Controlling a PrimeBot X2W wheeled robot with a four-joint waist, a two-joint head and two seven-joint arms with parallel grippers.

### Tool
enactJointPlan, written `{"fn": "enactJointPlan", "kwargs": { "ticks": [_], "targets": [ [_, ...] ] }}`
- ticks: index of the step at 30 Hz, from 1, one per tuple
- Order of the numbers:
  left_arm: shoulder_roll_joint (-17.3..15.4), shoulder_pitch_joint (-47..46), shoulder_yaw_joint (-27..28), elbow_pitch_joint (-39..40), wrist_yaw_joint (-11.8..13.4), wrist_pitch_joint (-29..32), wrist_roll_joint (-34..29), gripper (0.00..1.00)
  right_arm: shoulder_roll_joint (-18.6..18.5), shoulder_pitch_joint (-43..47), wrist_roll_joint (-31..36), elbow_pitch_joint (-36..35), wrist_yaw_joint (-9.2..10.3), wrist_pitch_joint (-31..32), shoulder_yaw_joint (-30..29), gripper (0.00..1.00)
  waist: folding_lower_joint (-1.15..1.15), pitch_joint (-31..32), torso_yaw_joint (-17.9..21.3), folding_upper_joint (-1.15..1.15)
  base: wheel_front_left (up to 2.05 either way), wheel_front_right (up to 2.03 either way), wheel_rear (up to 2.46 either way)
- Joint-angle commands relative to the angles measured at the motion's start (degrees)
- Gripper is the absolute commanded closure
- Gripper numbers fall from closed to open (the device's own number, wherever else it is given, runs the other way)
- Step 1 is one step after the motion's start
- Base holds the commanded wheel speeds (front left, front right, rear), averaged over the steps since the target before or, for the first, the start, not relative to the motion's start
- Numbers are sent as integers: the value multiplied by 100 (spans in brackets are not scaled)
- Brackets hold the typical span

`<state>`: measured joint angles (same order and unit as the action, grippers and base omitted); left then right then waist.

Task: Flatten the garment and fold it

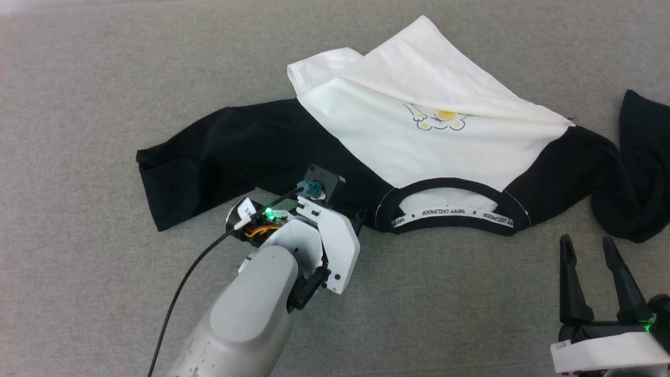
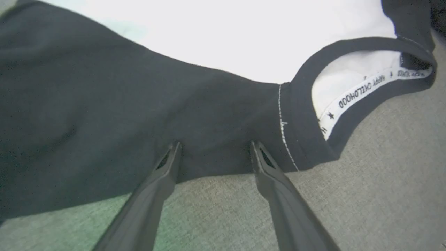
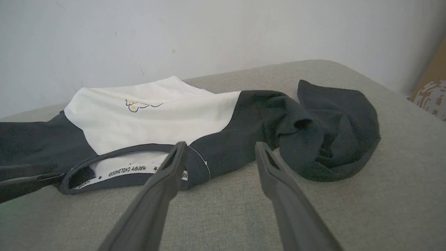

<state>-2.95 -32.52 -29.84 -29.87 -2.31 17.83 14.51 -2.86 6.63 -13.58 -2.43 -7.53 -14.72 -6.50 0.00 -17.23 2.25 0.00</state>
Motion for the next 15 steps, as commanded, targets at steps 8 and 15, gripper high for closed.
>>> {"fn": "enactJointPlan", "kwargs": {
  "ticks": [8, 15],
  "targets": [
    [-11, -101, -69, -531, 202, 583, 117, 0, -2, -153, -33, 83, 4, -28, 68, 0, 0, -145, 226, 0, 0, 0, 0],
    [-40, 16, -91, -713, 76, 1011, 337, 100, -2, -197, -97, 102, 4, -28, 11, 0, 0, -235, 337, 0, 0, 0, 0]
  ]
}}
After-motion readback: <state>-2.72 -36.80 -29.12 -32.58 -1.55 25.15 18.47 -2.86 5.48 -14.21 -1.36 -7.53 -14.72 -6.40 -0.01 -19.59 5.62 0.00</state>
